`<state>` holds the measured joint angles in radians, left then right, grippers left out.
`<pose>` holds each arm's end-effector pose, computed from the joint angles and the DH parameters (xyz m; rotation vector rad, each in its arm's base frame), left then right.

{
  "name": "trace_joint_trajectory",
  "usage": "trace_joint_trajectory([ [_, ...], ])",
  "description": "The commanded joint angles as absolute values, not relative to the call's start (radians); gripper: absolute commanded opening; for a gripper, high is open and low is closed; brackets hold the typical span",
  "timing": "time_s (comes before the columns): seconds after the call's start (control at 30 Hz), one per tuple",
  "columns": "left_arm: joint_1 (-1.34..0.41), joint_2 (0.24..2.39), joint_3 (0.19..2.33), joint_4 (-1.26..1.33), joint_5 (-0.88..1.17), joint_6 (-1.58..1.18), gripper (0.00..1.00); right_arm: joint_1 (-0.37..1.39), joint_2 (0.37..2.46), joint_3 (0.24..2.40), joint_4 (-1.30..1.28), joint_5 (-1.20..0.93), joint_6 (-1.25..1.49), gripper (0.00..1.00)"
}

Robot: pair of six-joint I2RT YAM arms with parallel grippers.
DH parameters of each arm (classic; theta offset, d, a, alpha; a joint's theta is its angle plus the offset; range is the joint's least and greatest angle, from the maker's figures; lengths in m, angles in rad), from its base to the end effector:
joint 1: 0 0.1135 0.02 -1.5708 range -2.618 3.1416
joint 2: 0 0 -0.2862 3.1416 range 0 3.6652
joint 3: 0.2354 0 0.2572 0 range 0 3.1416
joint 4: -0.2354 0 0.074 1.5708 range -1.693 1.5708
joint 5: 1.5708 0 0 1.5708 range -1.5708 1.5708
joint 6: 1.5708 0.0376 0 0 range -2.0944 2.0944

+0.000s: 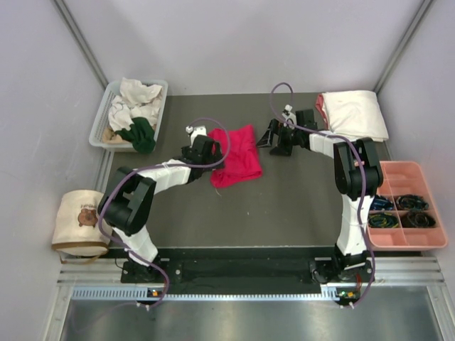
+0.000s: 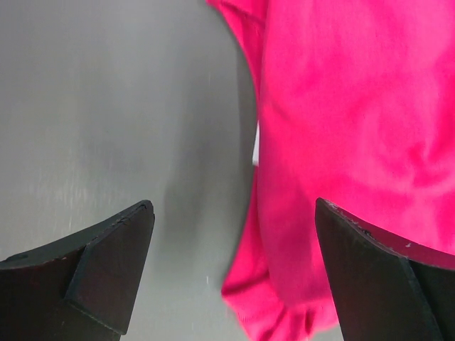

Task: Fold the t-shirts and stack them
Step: Put the neatly folded tshirt into the corner of the board with the right arm

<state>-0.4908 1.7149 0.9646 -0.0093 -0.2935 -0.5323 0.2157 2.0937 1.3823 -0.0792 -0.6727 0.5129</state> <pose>0.3268 -0.1623 0.1943 -0.1931 2.2895 -0.1865 0.4485 0.1223 0.1701 0.0142 2.4308 1.1385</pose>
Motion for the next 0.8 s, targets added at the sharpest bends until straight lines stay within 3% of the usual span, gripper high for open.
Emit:
trace_joint_trajectory([
  [0.0,-0.457,1.778,1.041,0.066,-0.291,-0.511,0.99,0.222,2.08,1.348,-0.037,-0.706,0.526,0.99],
  [0.43,-0.377,1.917,1.209,0.078,-0.224,-0.492,0.99,0.238,2.115,1.355,-0.046,-0.707,0.526,0.99],
  [0.77,-0.374,1.839,1.146,0.101,-0.17,-0.509,0.99,0.245,2.125,1.341,-0.04,-0.706,0.529,0.99],
])
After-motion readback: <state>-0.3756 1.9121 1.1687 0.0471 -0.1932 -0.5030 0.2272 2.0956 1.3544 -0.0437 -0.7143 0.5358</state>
